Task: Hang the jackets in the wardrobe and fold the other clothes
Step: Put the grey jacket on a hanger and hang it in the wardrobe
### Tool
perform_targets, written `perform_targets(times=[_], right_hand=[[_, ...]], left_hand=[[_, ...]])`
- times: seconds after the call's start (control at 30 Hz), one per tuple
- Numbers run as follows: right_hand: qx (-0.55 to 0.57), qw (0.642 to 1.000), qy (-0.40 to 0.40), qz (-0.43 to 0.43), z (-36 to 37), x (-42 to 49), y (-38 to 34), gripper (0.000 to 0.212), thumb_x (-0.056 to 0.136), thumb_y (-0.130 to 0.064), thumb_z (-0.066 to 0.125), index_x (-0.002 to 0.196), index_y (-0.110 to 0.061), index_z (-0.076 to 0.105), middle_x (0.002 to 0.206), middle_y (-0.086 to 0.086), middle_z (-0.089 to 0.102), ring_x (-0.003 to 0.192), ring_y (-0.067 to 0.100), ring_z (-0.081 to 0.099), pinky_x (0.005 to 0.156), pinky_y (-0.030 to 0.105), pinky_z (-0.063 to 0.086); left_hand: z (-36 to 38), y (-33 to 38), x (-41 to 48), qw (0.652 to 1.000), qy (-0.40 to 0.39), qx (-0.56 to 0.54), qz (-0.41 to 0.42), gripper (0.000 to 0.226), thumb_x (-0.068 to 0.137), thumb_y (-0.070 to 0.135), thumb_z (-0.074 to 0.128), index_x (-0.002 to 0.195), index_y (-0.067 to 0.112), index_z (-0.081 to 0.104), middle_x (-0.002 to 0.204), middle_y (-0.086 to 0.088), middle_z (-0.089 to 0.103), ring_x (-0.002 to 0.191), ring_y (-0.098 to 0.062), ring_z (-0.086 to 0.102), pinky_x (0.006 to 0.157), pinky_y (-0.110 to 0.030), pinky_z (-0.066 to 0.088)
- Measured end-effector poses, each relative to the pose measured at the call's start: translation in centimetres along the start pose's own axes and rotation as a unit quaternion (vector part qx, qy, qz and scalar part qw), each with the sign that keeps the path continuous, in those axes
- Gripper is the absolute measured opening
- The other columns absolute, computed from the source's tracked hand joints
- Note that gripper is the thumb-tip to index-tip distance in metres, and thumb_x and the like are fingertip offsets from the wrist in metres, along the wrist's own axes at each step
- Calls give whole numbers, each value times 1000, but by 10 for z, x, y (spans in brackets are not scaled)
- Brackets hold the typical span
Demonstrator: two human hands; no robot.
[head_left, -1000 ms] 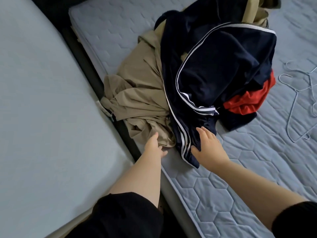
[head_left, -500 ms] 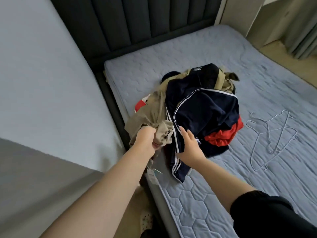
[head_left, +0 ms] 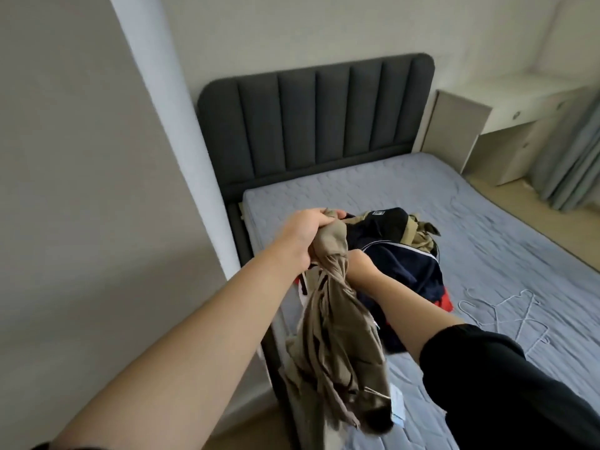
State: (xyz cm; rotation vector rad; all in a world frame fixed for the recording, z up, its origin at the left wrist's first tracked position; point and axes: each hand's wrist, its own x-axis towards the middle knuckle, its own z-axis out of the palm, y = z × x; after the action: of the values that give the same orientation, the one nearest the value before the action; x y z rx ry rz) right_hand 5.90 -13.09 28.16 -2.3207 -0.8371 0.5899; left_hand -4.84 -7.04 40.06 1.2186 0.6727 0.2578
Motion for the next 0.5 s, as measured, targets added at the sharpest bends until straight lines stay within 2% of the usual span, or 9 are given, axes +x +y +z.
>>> perform_targets(times=[0.07,0.1,0.2,0.23,0.27,0.33,0.4,0.5], right_hand=[[14,1000,-17,6,-16,-15,-19,36,86,-4,56,58,-24,43,59,-3,45,49,6,38,41,12,34],[27,999,-27,-8,-23,-24,-29,33,85,-5,57,59,-22,46,58,-6,46,52,4,40,43,11,34],[74,996,-20,-49,-42,-47,-53,20,82,1,49,63,8,48,57,19,35,60,17,34,52,24,27],[91,994,-12,-51,-48,-56,-60,18,82,2,47,66,10,50,57,17,37,60,17,36,51,23,29],[107,993,-12,-51,-53,-64,-66,18,83,1,47,68,7,54,57,11,44,59,16,41,49,20,32],[142,987,-24,-68,-62,-84,-83,25,86,-3,48,68,-11,63,63,4,60,61,15,54,48,17,43],[166,981,-47,-91,-63,-106,-99,30,87,-4,50,70,-19,69,71,5,68,71,19,62,60,24,53],[188,970,-92,-123,-51,-148,-132,22,86,-10,60,70,-19,72,76,9,71,76,22,65,72,34,57]], left_hand=[[-3,8,-16,998,18,51,12,27,94,2,38,98,5,64,85,-8,58,91,-24,53,85,-36,46],[-5,12,-24,997,21,72,17,25,94,2,39,97,7,64,87,-8,58,93,-24,53,83,-36,46],[-11,24,-47,992,24,118,40,21,93,2,45,93,8,64,88,-5,61,92,-22,56,77,-31,48],[-15,28,-54,990,28,127,51,20,92,1,47,90,10,65,88,-4,61,89,-20,57,74,-29,48],[-20,31,-62,989,32,133,60,19,92,2,48,86,12,64,86,-3,61,84,-18,57,69,-27,48],[-34,34,-81,986,39,150,67,20,92,4,50,80,16,61,79,-1,59,73,-14,55,58,-22,44],[-53,34,-104,978,38,195,66,20,91,5,50,79,18,60,75,0,57,67,-13,53,52,-19,42],[-92,23,-148,955,22,294,42,16,90,7,52,87,20,61,81,-1,59,75,-16,55,60,-23,46]])
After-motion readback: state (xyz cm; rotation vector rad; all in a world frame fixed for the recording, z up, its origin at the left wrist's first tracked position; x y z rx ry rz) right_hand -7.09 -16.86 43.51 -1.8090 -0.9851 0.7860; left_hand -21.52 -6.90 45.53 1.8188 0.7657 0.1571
